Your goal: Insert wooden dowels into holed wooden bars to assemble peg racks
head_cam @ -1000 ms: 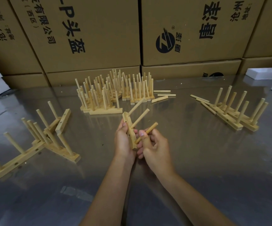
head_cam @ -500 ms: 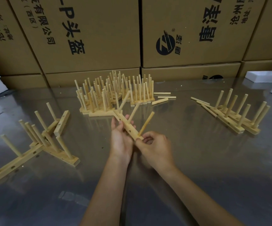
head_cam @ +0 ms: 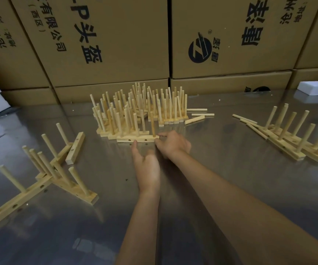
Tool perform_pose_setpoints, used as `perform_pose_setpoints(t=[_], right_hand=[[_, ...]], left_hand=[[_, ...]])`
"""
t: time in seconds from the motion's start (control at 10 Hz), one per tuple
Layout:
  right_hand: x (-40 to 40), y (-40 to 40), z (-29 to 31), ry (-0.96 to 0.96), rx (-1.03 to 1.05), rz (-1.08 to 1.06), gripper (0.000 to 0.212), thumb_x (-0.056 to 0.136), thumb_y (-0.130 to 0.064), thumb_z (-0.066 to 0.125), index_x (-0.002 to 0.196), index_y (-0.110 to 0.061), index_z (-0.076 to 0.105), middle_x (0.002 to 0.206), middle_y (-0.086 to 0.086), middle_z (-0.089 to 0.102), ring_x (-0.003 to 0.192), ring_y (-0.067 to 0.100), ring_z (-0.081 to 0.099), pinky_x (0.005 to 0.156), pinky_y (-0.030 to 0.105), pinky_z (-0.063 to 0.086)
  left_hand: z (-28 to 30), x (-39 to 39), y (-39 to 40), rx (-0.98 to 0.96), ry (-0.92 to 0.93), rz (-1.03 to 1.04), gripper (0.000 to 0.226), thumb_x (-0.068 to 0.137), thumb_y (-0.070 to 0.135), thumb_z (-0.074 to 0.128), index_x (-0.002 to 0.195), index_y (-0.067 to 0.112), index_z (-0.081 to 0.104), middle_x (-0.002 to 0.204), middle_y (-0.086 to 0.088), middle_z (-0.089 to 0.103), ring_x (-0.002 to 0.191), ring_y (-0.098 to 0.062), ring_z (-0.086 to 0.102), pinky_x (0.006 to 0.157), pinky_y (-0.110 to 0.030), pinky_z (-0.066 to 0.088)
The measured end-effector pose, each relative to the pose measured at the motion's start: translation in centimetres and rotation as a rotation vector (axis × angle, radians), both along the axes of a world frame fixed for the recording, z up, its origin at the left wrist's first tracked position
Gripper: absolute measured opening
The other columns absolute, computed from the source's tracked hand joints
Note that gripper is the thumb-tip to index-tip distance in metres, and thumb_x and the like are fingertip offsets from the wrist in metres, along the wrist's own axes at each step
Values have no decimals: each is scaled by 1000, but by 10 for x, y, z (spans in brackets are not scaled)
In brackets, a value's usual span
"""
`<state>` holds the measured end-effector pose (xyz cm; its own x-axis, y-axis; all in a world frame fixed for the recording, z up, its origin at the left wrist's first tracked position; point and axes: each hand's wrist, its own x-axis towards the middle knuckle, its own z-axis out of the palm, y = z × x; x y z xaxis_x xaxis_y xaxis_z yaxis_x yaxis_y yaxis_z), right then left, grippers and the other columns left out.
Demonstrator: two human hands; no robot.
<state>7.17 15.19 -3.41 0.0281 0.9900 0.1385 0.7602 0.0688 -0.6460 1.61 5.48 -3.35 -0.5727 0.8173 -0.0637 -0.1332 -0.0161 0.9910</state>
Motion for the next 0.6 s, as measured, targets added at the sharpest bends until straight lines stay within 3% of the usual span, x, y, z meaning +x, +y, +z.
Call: perform_pose_setpoints(t=[0.3, 0.6], right_hand=[[-9, 19, -3, -132, 82, 7, 36, 89, -46, 53, 122, -40, 66, 109, -2, 71, 108, 20, 63, 76, 27, 34], [-13, 20, -2, -93, 66, -14, 50, 85, -53, 57, 133, -39, 56, 111, -1, 70, 106, 21, 64, 73, 27, 36]], left_hand=[[-1, 2, 1, -17, -7, 37, 60, 96, 13, 46, 152, 32, 36, 150, 0, 45, 133, -24, 47, 114, -48, 36], [-4, -2, 3, -25, -12, 54, 55, 97, 14, 46, 149, 30, 40, 138, -6, 54, 126, -24, 51, 107, -41, 39]])
